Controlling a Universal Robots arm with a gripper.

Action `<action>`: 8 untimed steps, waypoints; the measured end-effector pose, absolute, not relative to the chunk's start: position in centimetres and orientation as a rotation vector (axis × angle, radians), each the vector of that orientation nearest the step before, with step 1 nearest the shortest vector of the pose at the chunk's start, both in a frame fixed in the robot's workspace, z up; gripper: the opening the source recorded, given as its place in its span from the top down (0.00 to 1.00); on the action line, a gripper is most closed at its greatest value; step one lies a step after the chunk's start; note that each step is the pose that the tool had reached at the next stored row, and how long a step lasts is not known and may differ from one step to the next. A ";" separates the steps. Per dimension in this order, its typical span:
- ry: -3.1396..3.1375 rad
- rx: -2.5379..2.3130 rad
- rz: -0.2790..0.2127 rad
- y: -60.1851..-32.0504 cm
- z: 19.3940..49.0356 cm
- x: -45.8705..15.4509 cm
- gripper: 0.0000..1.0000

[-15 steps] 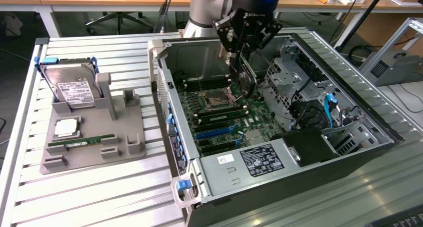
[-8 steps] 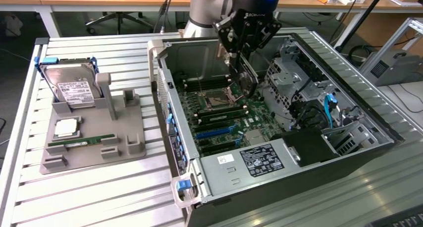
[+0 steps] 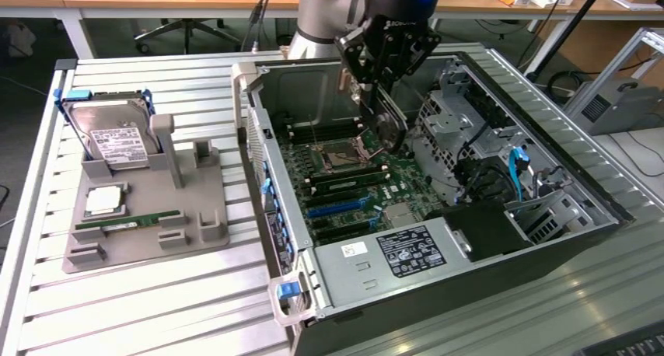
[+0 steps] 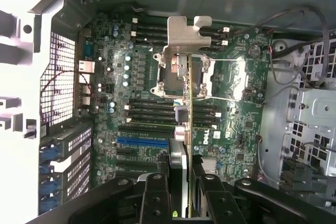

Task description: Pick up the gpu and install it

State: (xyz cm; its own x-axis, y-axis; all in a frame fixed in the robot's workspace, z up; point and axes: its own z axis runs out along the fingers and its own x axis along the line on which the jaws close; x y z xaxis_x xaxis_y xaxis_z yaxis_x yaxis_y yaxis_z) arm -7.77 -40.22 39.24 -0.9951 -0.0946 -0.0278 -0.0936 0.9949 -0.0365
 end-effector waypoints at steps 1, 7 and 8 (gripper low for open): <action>3.108 -0.156 -0.055 -40.2 39.2 -7.8 0.73; 3.103 -0.218 -0.054 -40.2 39.2 -7.8 0.73; 3.103 -0.226 -0.054 -40.2 39.2 -7.8 0.73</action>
